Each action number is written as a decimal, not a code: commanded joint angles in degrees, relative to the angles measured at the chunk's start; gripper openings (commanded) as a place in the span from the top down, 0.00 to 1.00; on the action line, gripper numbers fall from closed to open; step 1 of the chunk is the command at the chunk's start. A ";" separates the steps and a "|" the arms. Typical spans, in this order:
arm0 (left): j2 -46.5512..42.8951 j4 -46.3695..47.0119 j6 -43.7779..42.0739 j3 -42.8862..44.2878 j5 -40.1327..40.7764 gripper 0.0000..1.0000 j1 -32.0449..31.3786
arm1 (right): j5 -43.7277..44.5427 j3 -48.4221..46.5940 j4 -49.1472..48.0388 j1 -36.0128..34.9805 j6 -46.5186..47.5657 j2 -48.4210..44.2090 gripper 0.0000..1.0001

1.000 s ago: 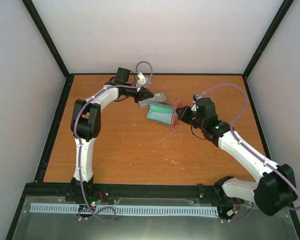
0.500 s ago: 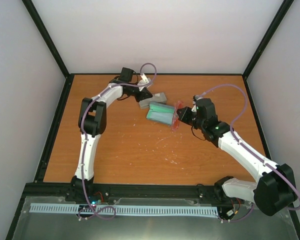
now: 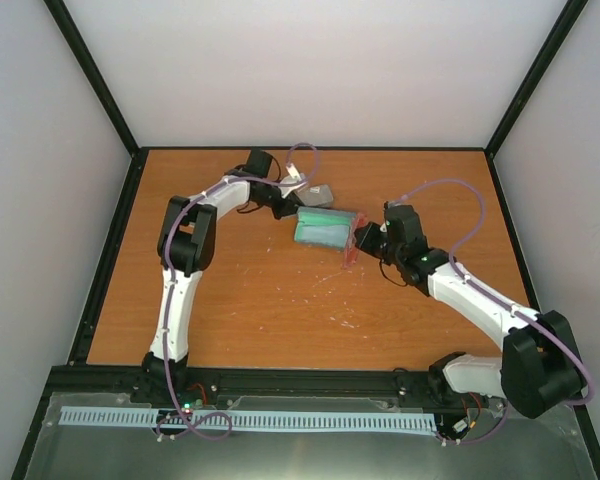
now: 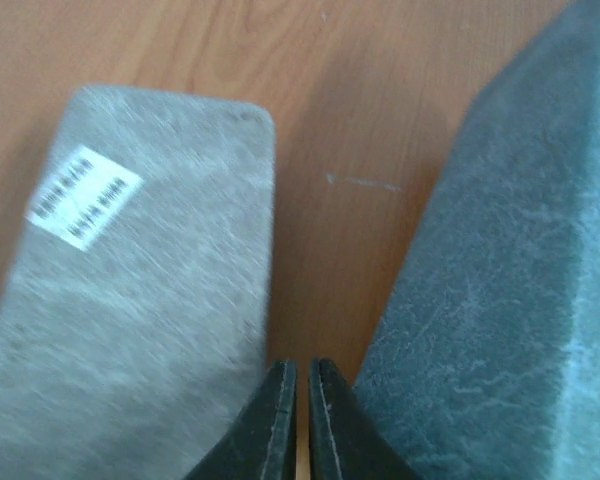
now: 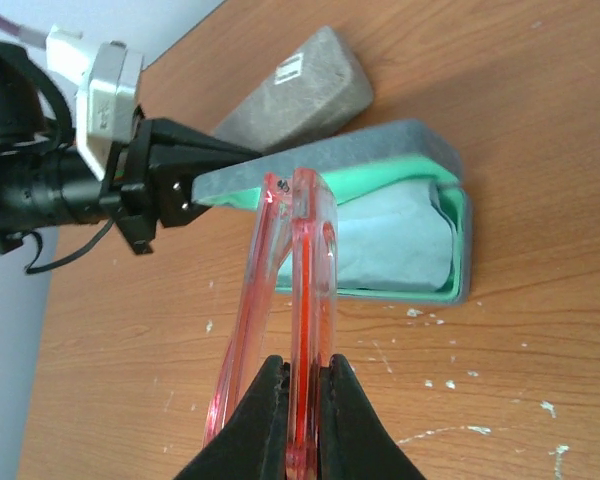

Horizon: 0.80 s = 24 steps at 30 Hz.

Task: Organize the sunglasses
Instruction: Adjust the sunglasses case at the center of the board.

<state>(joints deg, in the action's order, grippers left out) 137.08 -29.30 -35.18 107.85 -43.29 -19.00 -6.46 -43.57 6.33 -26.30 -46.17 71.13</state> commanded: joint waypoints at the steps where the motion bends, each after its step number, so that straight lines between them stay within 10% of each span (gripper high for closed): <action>1: -2.69 -2.11 -1.17 -4.89 -0.17 0.92 -0.40 | 3.25 2.50 -5.04 0.38 -2.58 1.49 0.97; 24: -8.44 2.11 1.43 -15.97 -3.24 0.93 -2.06 | -3.29 -1.07 -27.33 0.63 -8.95 25.09 0.97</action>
<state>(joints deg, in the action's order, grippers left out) 130.87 -28.64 -34.61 92.47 -44.66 -20.18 -8.82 -41.98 -15.27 -26.26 -53.93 94.32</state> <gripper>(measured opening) 0.068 0.039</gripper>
